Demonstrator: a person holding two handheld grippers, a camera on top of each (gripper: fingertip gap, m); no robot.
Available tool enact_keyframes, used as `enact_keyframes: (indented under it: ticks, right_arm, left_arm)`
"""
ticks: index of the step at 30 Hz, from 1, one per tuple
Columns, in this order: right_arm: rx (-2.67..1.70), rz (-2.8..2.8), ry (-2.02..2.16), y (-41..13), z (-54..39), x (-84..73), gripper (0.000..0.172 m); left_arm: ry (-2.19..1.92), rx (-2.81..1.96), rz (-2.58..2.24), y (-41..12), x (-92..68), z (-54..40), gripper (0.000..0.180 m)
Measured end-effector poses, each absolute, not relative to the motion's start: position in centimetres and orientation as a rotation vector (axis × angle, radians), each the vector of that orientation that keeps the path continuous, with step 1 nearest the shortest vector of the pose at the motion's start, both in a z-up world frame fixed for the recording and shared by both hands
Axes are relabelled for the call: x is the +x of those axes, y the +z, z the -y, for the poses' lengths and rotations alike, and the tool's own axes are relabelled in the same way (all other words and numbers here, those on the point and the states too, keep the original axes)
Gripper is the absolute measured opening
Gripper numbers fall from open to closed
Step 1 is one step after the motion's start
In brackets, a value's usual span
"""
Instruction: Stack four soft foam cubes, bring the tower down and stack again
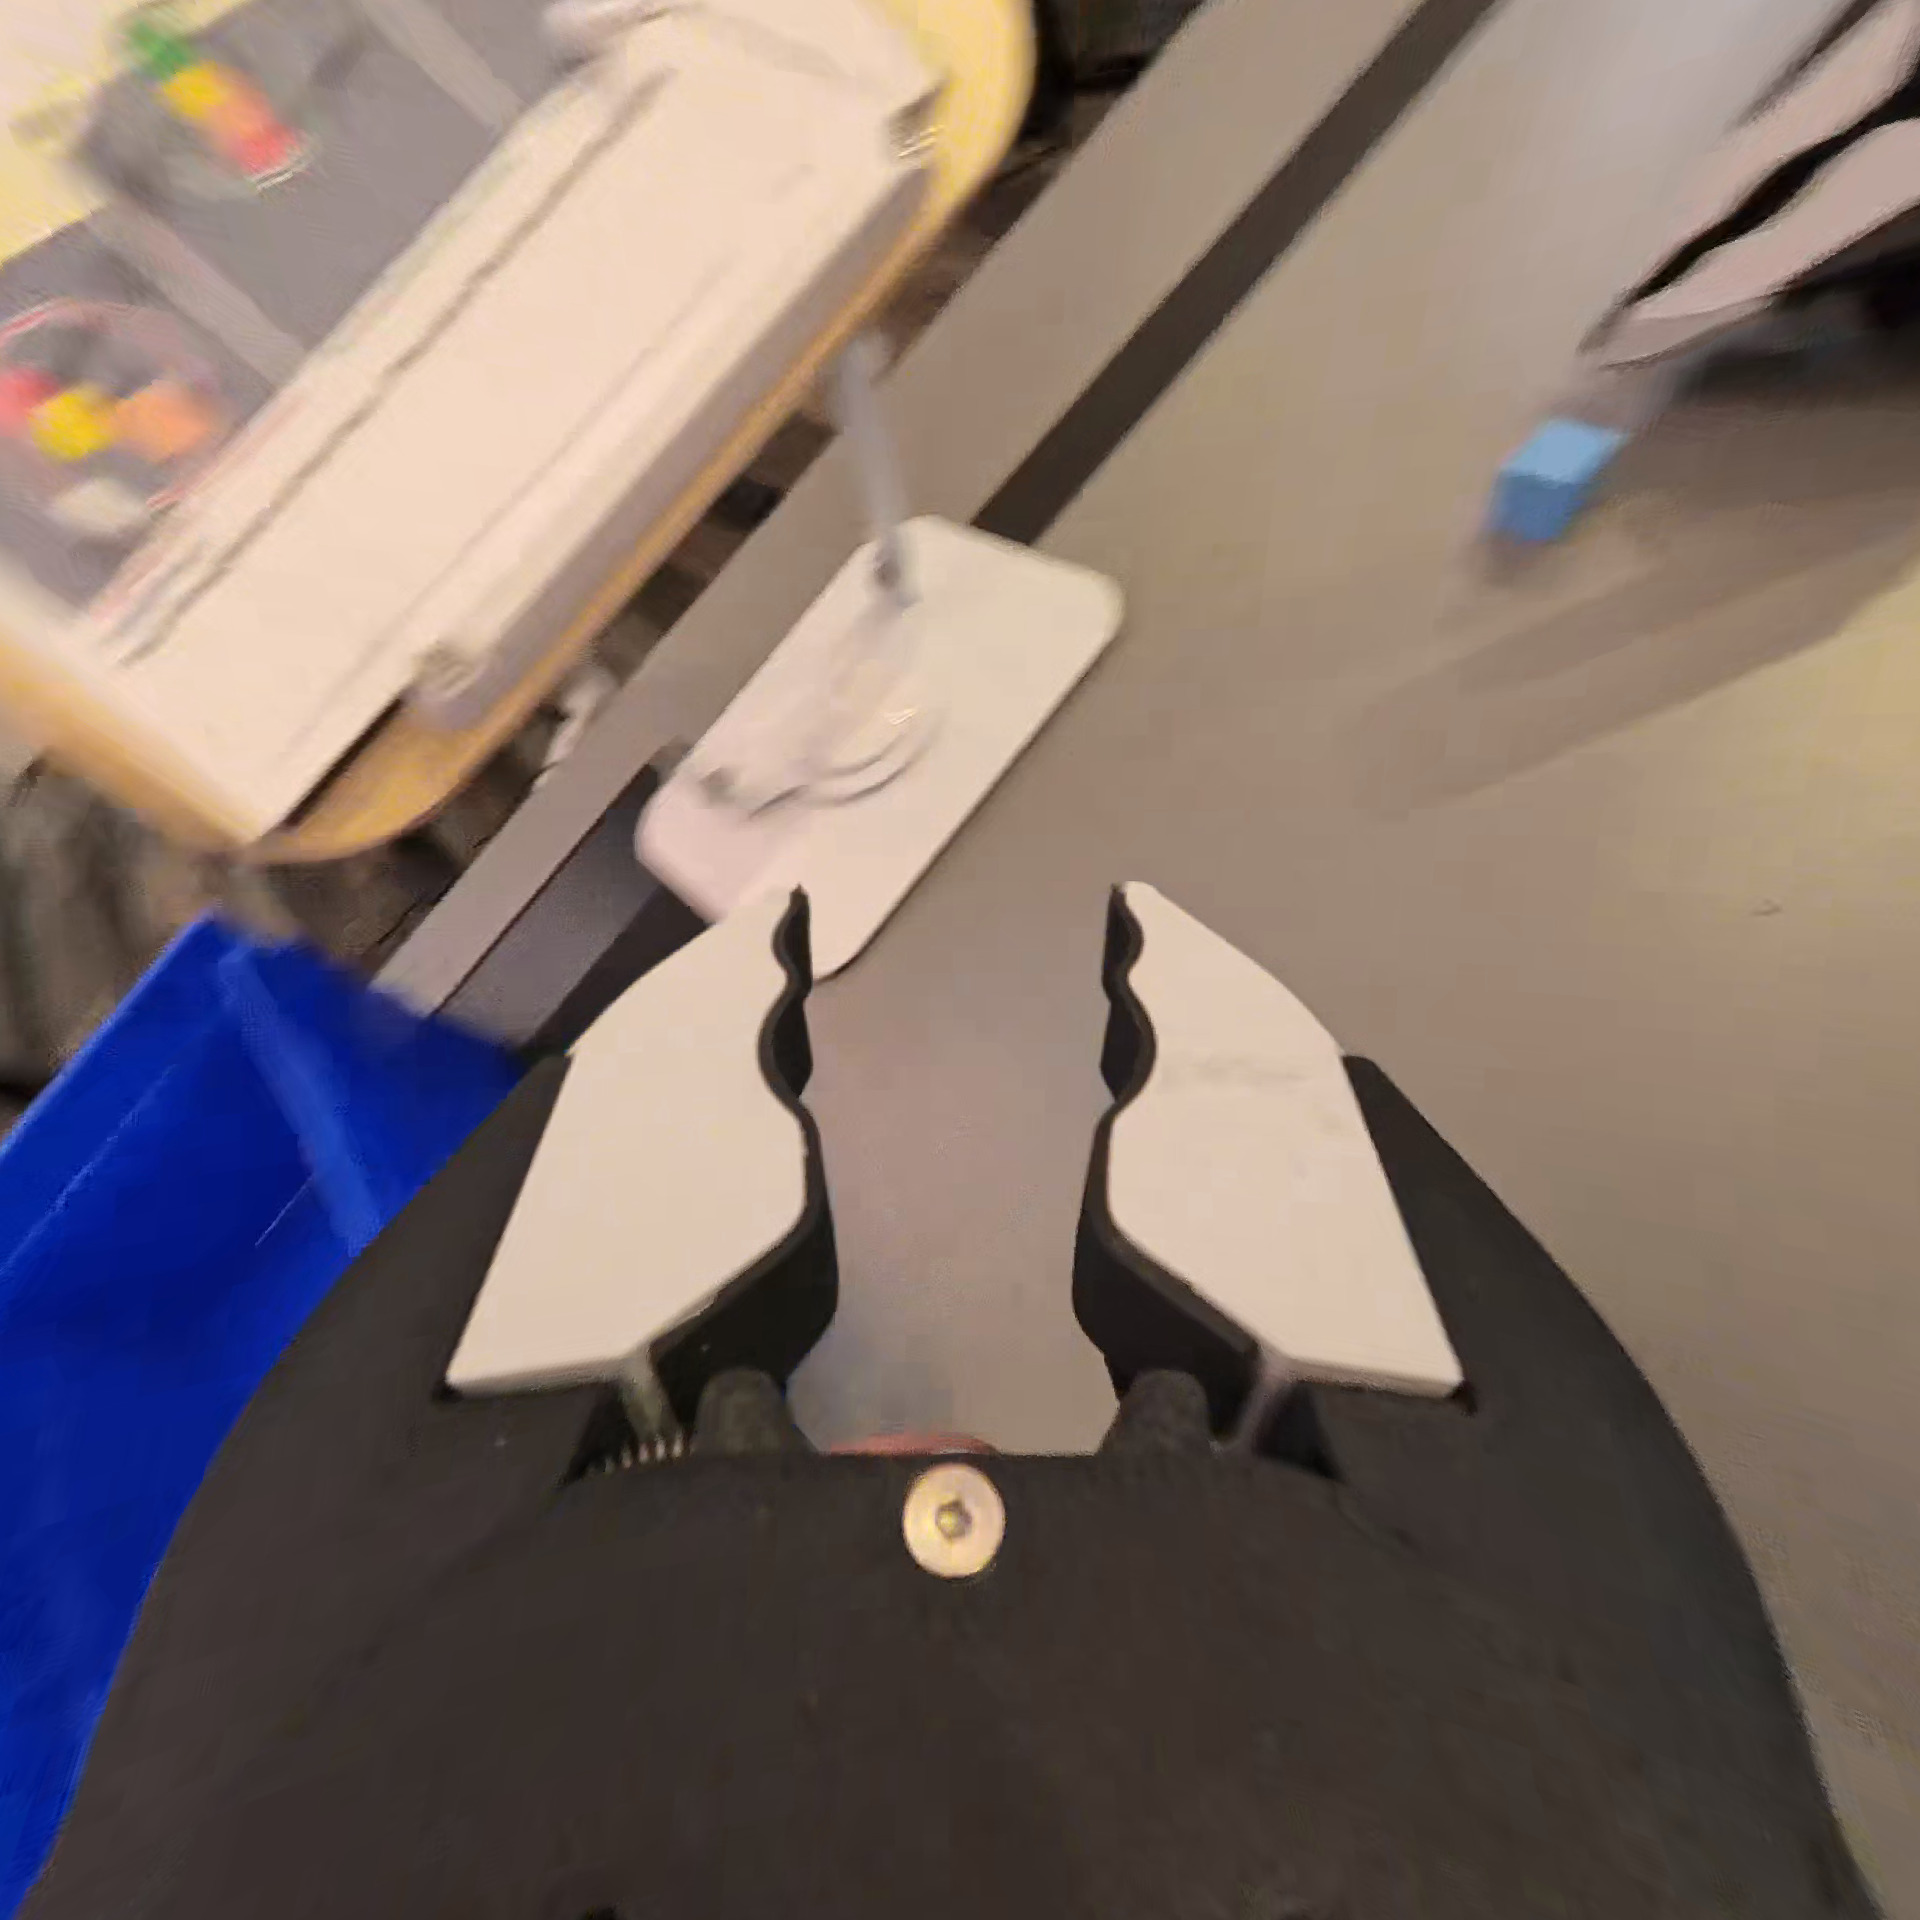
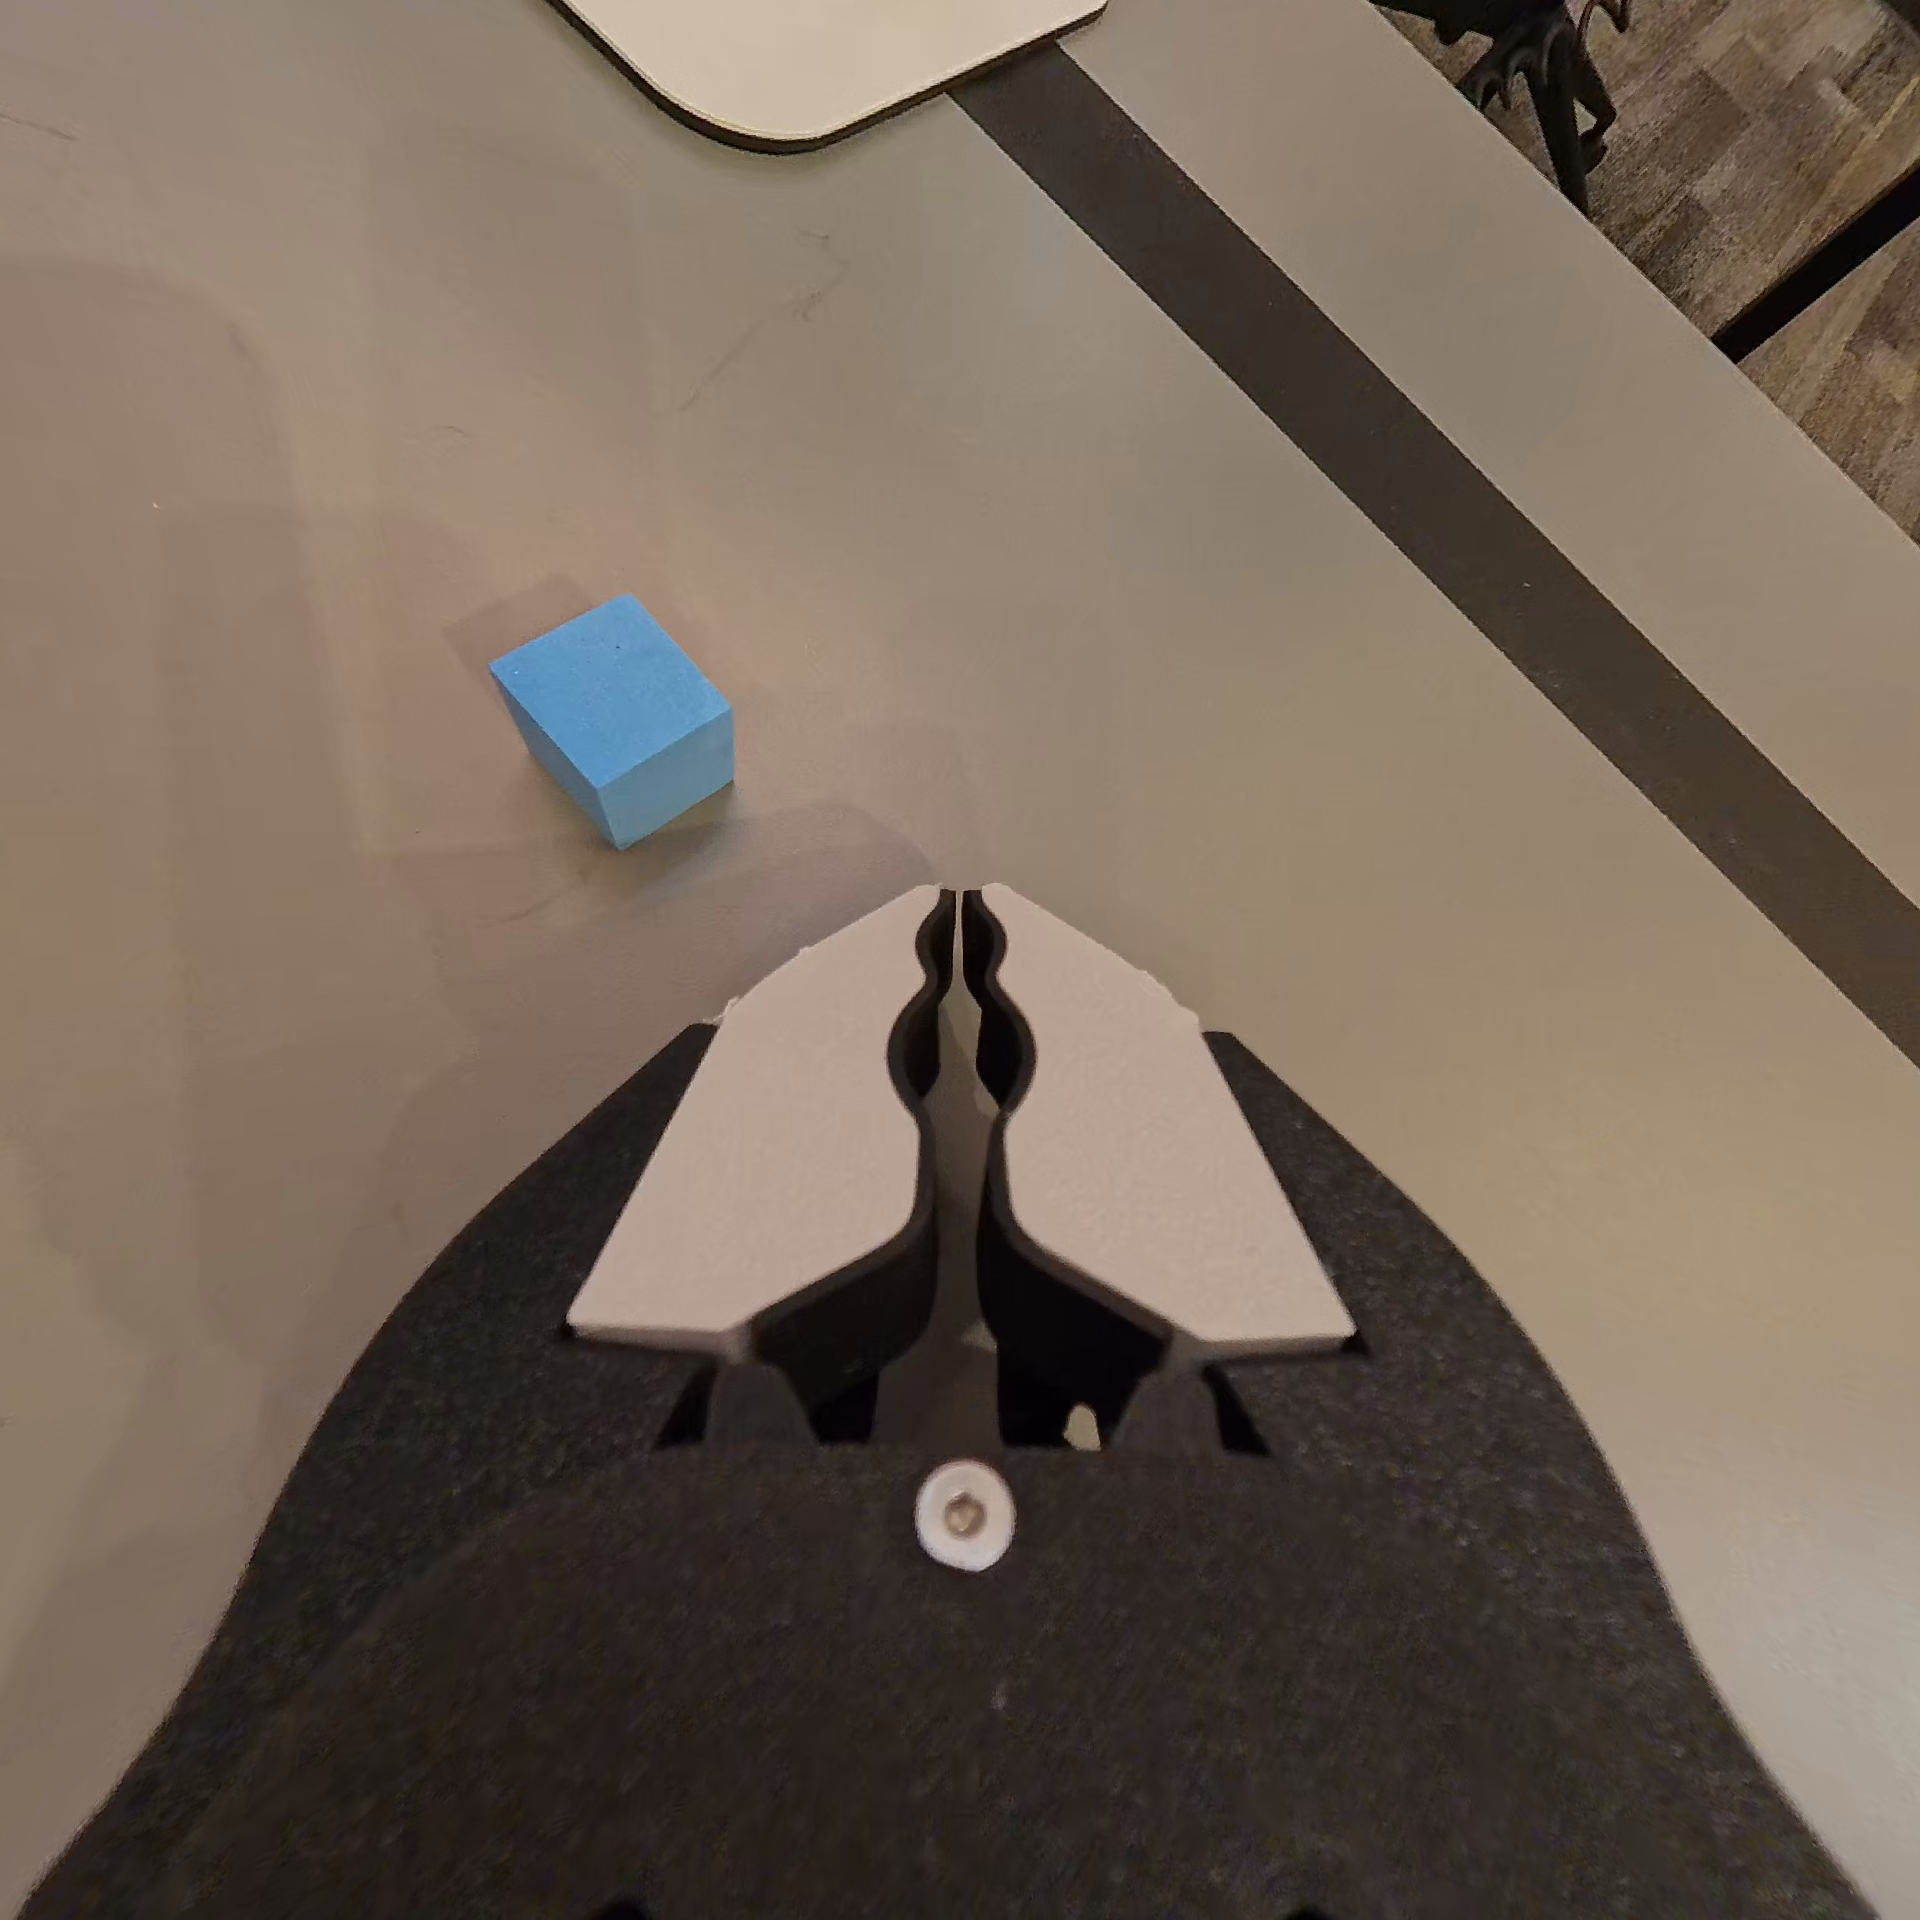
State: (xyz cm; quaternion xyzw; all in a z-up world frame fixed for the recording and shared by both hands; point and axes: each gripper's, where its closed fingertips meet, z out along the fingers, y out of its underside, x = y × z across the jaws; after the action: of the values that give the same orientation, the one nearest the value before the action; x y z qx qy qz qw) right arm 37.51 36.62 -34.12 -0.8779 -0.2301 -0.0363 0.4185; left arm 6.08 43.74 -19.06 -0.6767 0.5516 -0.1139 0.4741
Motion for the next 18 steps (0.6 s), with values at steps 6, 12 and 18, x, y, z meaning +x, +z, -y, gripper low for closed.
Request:
enact_keyframes:
  ticks: [6, 12, 18]
  right_arm:
    - [-2.203, 0.576, -0.088, -34.1, -36.6, 37.5, 0.001]
    - [-2.203, 0.580, -0.079, -34.1, -36.6, 37.5, 0.002]
    - [-2.206, 0.579, -0.073, -34.1, -36.6, 37.5, 0.002]
  left_arm:
    - [-0.415, -1.508, -1.772, -26.2, 19.1, -36.5, 0.063]
    - [-0.485, -1.455, -1.926, -30.3, 26.9, -33.7, 0.067]
    - [-0.493, -1.502, -1.951, -32.5, 30.8, -35.6, 0.067]
